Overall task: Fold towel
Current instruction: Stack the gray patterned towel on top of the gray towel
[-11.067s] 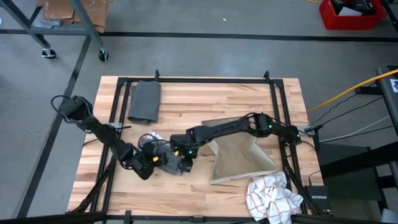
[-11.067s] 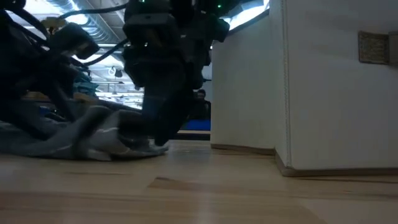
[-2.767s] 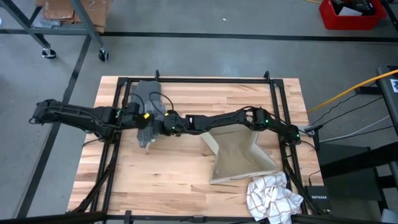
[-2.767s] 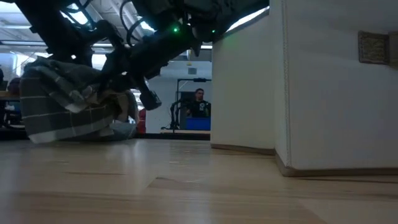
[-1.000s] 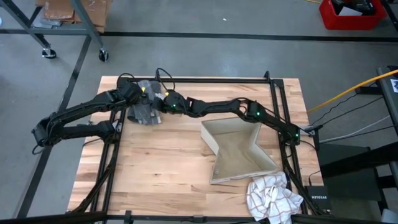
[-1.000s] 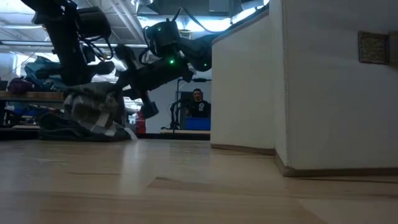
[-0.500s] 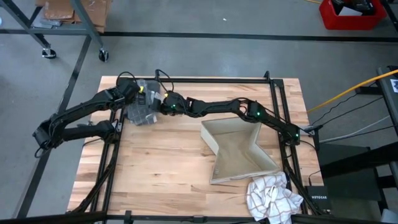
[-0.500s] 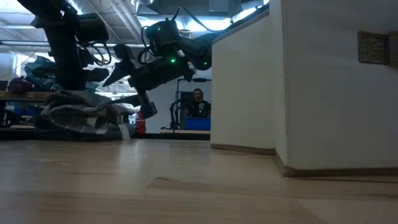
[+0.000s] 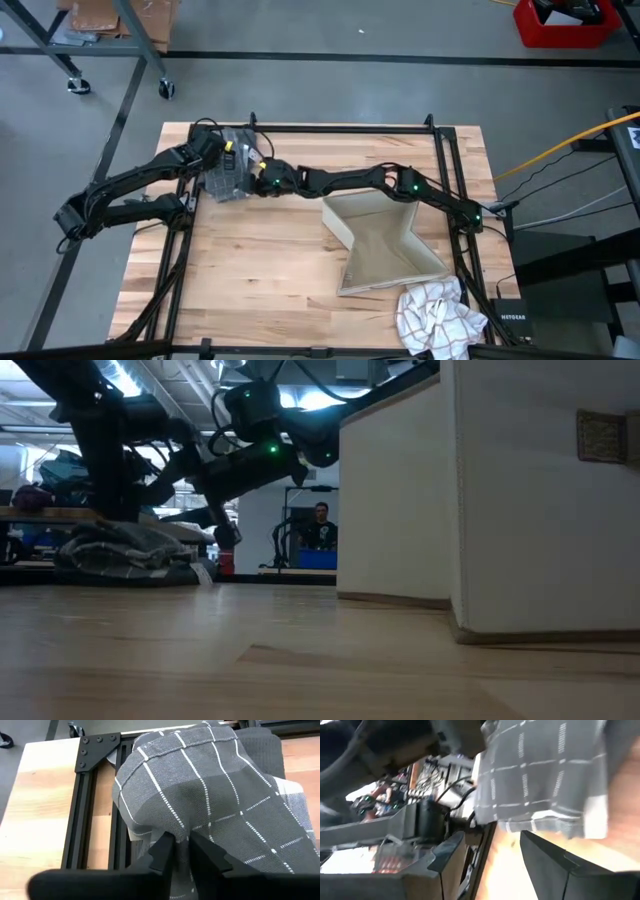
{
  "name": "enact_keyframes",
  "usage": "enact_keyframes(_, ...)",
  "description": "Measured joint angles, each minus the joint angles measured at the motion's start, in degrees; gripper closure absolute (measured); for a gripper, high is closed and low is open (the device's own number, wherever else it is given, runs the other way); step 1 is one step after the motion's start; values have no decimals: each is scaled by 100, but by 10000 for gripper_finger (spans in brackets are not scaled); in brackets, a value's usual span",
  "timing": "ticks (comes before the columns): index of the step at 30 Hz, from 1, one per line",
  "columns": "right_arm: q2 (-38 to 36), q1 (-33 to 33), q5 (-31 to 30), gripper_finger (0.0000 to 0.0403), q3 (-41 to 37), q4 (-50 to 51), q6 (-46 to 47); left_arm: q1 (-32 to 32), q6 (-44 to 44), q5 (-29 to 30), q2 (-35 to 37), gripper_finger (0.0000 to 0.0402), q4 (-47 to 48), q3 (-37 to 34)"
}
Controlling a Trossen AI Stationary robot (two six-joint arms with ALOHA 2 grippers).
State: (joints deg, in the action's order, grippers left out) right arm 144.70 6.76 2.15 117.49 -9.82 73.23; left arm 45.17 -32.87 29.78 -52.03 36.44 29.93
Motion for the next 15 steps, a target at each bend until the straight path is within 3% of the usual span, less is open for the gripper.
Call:
enact_keyframes(4,-15,-2,471,210,0,-148,-3,2,-36,54,-4,301,5,-69)
enact_keyframes(8,-22,-41,540,210,0,-455,-82,63,-267,161,-9,264,0,-91)
enact_keyframes(15,-33,3,498,210,2,-1029,-164,107,-680,277,303,250,-165,210)
